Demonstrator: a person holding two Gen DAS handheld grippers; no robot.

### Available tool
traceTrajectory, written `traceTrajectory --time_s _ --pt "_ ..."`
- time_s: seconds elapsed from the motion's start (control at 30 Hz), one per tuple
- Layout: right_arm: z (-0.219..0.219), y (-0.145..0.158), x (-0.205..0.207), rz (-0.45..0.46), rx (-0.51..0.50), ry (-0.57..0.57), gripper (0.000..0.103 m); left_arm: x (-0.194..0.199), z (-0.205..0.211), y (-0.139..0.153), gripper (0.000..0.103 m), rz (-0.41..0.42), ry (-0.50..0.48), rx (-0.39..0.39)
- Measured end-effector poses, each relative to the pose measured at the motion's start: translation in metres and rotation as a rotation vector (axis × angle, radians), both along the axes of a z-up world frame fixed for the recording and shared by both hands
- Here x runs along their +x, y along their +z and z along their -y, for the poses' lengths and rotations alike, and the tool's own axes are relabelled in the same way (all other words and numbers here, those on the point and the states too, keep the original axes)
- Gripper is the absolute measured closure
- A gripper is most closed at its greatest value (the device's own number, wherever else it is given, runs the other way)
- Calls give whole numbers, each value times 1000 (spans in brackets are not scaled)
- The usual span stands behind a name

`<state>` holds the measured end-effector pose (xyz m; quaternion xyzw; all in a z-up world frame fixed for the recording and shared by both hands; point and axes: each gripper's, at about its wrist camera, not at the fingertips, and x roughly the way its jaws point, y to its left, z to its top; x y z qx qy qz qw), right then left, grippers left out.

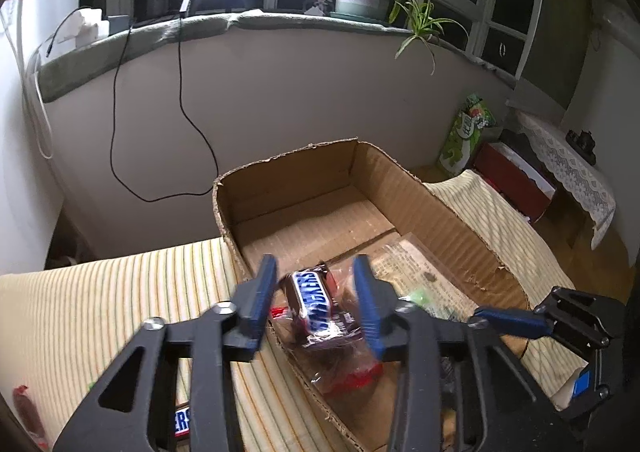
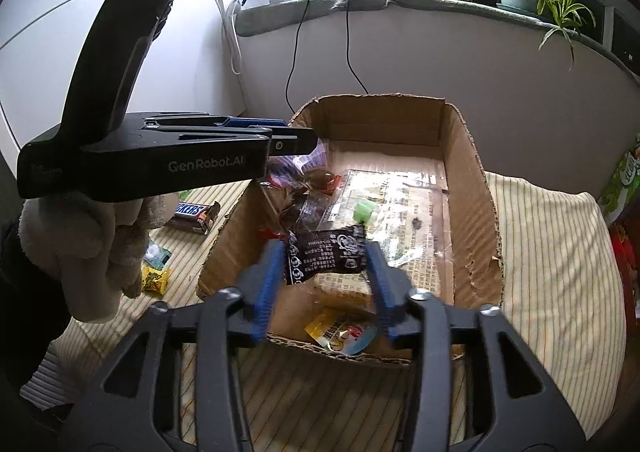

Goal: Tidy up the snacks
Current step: 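Carry both snacks over the box and open both tools to drop them, then move both tools back to the remaining snacks on the bed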

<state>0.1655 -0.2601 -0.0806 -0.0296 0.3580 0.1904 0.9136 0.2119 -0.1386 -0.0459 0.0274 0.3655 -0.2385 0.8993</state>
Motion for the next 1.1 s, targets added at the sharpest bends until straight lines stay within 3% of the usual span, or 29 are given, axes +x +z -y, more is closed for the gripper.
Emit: traceTrajectory --time_s 0.2,1.1 --pt "2 3 0 21 -4 -18 22 0 -1 1 60 0 -1 -1" --pt "-20 17 -21 44 -20 -6 22 -26 -22 20 60 33 20 -24"
